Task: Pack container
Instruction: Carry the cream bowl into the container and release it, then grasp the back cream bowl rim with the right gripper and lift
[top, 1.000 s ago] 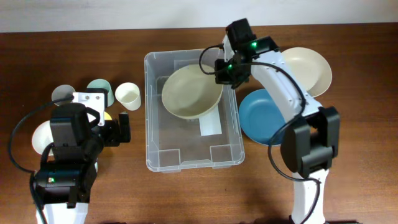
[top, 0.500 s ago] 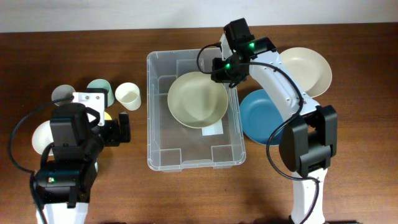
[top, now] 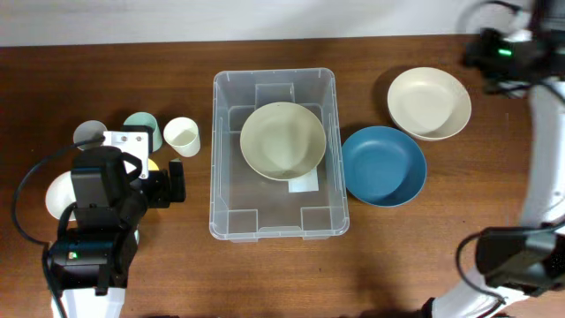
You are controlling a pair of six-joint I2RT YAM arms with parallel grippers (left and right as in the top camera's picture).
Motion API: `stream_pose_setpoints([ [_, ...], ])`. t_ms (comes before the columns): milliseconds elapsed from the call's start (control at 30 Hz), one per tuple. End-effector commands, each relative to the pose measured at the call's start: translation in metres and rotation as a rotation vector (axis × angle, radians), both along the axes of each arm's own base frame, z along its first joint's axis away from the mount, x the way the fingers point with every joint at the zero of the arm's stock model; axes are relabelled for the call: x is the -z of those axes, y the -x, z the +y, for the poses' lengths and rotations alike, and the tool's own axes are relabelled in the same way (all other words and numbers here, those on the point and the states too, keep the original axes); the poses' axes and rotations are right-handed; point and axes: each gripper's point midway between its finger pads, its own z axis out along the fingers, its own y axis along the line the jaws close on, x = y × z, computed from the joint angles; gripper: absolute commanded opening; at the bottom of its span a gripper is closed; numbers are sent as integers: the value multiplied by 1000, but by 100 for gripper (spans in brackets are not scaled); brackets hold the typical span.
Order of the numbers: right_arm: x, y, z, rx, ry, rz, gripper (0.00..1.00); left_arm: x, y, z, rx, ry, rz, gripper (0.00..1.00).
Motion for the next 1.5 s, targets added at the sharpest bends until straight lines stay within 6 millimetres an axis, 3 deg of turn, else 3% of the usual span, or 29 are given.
stream_pose_setpoints([
  [0, 71, 8, -28, 79, -126, 161, 74, -11, -1, 1, -8, 2, -28, 100],
  [133, 137, 12, -43, 92, -180, 283, 74, -11, -1, 1, -8, 3, -28, 100],
  [267, 189, 12, -40, 90, -220, 378, 74, -11, -1, 1, -8, 3, -28, 99],
  [567, 258, 10, -35, 82, -278, 484, 73, -11, -1, 1, -8, 3, -28, 100],
  [633, 264, 10, -34, 82, -283, 494, 56, -11, -1, 1, -7, 3, -28, 100],
  [667, 264, 9, -35, 81, -280, 486, 41, -11, -1, 1, -7, 3, -28, 100],
  [800, 264, 6, -36, 81, -276, 476, 21, -11, -1, 1, -7, 3, -28, 100],
  [867, 264, 5, -37, 81, -274, 469, 5, -11, -1, 1, -6, 4, -28, 100],
  [1100, 261, 2, -32, 68, -305, 453, 4, -11, -1, 0, -5, 5, -28, 100],
  [1167, 251, -10, -22, -10, -363, 378, 4, -11, -1, 0, -5, 5, -28, 100],
  [1300, 219, -19, -20, -31, -365, 303, 4, -11, -1, 0, -5, 5, -28, 100],
  [1367, 193, -23, -21, -38, -340, 254, 4, -11, -1, 0, -5, 5, -28, 100],
  [1467, 119, -27, -11, -120, -246, 107, 4, -11, -1, 0, -5, 5, -28, 99],
])
